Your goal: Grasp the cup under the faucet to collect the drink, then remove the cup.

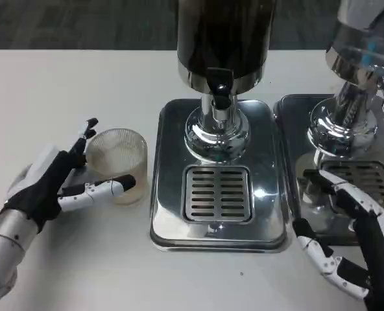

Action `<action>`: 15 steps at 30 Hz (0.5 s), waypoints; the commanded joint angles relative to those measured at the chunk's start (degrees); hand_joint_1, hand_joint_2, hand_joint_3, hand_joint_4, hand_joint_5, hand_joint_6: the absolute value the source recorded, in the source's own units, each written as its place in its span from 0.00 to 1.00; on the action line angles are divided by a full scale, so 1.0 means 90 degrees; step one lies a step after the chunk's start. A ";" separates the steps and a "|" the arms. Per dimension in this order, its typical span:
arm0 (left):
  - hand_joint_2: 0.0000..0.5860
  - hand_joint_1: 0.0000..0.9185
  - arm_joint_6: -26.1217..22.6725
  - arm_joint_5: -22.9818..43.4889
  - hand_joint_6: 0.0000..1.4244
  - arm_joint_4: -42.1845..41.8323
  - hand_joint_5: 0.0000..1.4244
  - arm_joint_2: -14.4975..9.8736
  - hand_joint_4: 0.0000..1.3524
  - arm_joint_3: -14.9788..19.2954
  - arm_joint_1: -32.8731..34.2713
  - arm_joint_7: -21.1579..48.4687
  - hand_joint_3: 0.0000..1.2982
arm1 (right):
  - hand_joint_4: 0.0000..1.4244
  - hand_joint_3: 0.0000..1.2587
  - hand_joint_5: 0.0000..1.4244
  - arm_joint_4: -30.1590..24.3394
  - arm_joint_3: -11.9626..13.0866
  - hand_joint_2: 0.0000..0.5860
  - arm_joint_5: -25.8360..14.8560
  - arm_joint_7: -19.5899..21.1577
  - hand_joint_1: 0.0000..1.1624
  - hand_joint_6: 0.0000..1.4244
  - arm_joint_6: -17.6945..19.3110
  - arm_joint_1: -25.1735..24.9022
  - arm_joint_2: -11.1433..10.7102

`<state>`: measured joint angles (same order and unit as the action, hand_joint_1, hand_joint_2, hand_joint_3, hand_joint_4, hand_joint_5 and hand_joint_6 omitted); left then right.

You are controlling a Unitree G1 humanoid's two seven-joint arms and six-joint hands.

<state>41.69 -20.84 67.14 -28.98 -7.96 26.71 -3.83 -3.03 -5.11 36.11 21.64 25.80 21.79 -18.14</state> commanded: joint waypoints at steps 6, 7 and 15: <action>0.07 0.35 -0.0090 -0.0101 0.17 0.0085 0.19 0.0053 0.05 -0.0110 -0.0004 -0.0166 0.00 | 0.18 0.21 0.20 -0.0123 0.0055 0.64 -0.0031 0.0034 0.40 0.26 0.0039 0.0139 0.0059; 0.07 0.35 -0.0086 -0.0114 0.17 0.0092 0.19 0.0062 0.05 -0.0135 0.0014 -0.0120 0.00 | 0.18 0.21 0.20 -0.0129 0.0057 0.64 -0.0034 0.0030 0.40 0.26 0.0040 0.0145 0.0058; 0.07 0.35 0.0056 -0.0128 0.18 0.0153 0.21 0.0098 0.08 -0.0330 0.0120 0.0175 0.02 | 0.19 0.22 0.21 -0.0141 0.0073 0.65 -0.0068 0.0004 0.39 0.27 0.0047 0.0144 0.0054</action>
<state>41.65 -21.05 67.40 -28.87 -9.65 27.48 -4.47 -3.34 -4.86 36.06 21.64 25.80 22.77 -18.00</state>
